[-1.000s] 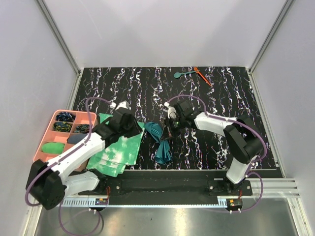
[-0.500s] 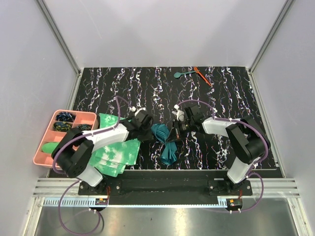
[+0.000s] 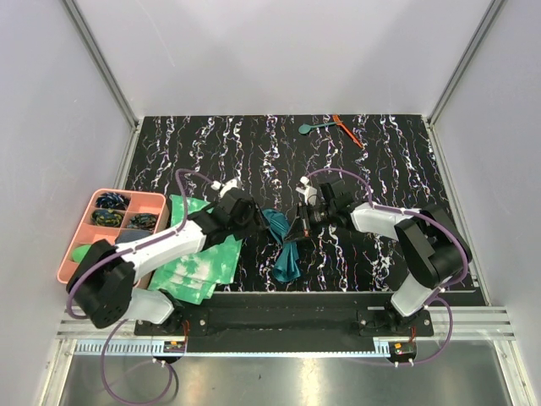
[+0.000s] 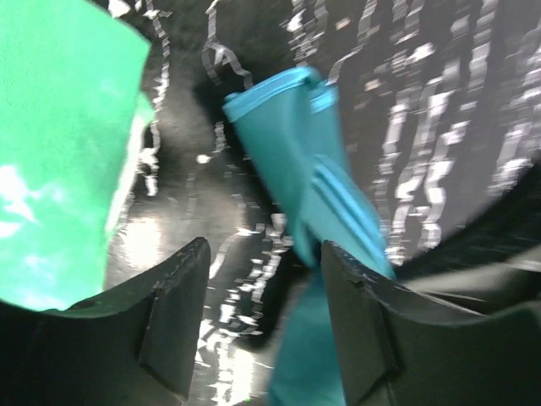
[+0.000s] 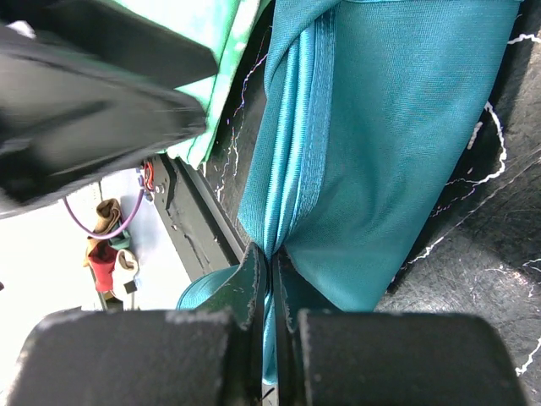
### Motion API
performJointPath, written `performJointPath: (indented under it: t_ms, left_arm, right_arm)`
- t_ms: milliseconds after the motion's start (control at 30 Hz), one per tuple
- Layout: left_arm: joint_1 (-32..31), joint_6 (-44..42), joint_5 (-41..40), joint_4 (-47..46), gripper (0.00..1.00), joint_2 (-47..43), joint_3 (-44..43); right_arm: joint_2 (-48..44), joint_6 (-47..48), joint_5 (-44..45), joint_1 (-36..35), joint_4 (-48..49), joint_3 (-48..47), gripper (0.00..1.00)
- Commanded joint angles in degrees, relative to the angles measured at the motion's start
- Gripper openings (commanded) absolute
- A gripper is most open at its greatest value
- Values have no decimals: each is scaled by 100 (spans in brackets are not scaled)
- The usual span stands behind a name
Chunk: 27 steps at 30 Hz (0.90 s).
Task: Fold the napkin into a case and place the utensils inside
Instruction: Turn over the smaller rectangle folded napkin at the center of the board.
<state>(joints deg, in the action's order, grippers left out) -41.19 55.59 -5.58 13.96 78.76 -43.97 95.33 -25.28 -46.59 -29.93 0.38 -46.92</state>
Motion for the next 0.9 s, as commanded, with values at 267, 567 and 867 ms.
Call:
performJointPath:
  t_ms: [267,567,867]
  left_arm:
    - [102,1075,250,230,74,753,-929]
    - [102,1164,137,327,59,1352,-1334]
    - [50,972,-48,371,50,1677,-1597]
  right_arm:
    - [-190,172,-122,23,111,-55,0]
    - [-296,313,-70,23,15,7,0]
    - [-269,401,-78,14,32,51,0]
